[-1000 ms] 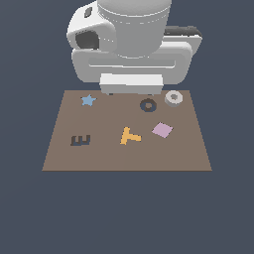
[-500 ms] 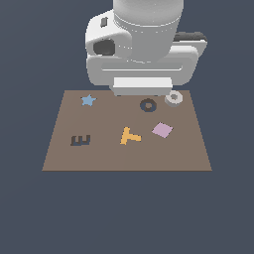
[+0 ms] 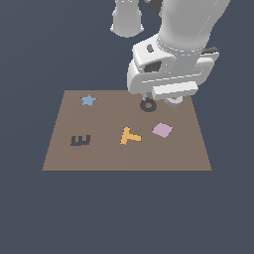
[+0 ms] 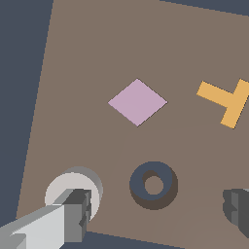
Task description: Insert a designated object into the corresponding slot on a board.
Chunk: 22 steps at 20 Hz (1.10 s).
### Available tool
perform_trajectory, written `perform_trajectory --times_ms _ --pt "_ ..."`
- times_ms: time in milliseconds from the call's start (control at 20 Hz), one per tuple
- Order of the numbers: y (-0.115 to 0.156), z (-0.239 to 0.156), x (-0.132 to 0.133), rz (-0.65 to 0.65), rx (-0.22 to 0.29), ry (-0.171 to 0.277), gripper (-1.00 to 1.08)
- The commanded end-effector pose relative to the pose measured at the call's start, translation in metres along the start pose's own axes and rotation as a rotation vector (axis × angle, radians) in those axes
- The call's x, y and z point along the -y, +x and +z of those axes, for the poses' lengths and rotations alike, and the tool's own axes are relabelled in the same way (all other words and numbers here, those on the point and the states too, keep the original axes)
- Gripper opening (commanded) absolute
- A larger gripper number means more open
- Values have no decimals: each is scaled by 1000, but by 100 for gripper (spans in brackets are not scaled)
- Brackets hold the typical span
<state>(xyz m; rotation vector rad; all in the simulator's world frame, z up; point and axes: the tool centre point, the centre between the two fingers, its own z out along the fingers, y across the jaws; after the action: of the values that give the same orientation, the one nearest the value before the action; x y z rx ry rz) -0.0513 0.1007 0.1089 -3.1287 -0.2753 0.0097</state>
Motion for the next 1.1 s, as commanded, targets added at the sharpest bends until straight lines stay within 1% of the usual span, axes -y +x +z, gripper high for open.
perform_trajectory --times_ms 0,200,450,650,850,1050 --pt "-10 17 24 -49 -2 1 100" --pt "-23 37 51 -108 -4 1 100" --pt "-34 54 72 -153 -6 1 100" --pt "-37 59 78 -166 -6 0 100" --pt "-37 59 77 -165 -5 -1 100" --pt "-37 67 77 -165 -5 -1 100"
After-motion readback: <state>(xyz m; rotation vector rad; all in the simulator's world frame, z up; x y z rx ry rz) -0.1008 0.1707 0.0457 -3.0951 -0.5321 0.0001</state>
